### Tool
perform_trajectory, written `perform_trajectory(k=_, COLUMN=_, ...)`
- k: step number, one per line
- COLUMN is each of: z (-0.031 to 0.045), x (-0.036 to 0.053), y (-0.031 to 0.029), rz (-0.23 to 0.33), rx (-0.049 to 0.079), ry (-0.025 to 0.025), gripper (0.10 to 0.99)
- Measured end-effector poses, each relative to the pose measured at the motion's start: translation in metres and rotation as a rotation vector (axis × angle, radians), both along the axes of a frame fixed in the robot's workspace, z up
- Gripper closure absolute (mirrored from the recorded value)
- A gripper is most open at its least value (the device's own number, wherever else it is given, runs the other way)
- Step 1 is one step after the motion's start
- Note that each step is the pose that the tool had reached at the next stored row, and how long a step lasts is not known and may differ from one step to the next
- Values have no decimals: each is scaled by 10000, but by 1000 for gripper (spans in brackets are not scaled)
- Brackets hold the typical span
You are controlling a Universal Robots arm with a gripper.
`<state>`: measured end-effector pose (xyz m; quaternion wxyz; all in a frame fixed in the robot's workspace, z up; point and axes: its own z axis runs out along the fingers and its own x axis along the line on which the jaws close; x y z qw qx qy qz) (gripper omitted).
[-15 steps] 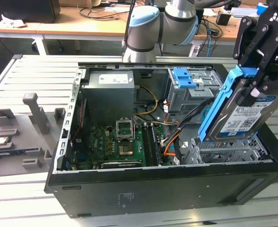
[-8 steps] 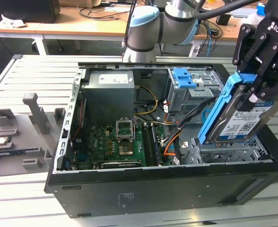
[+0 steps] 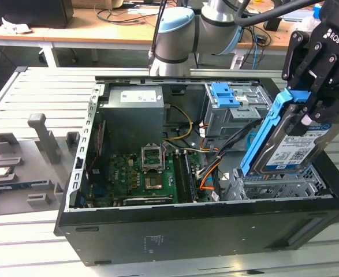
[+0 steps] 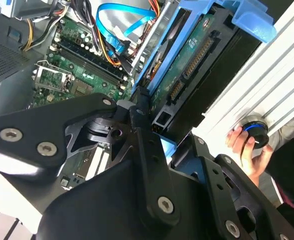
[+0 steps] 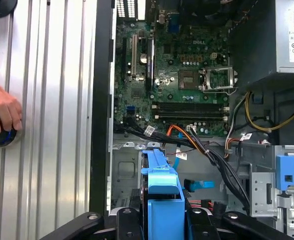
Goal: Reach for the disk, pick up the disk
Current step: 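Pick up the disk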
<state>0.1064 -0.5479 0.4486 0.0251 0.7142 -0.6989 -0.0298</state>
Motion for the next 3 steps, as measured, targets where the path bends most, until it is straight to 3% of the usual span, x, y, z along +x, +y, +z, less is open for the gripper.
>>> perform_trajectory(k=3, z=0, x=0, y=0, rz=0, rx=0, ry=0, gripper=722)
